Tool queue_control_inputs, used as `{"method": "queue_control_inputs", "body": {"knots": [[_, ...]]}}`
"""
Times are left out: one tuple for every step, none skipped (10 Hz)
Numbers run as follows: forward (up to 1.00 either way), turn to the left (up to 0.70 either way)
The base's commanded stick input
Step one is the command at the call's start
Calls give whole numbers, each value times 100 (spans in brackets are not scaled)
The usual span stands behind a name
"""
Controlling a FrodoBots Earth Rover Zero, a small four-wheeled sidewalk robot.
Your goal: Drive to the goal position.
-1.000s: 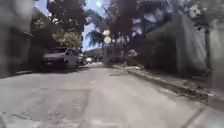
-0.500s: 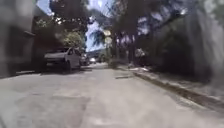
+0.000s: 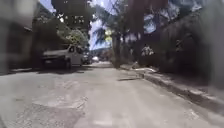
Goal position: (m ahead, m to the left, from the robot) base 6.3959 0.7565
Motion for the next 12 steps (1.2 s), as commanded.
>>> {"method": "queue_control_inputs", "body": {"knots": [[98,3],[98,4],[98,9],[98,18],[98,8],[98,2],[98,1],[98,0],[98,0],[98,2],[98,0],[97,1]]}}
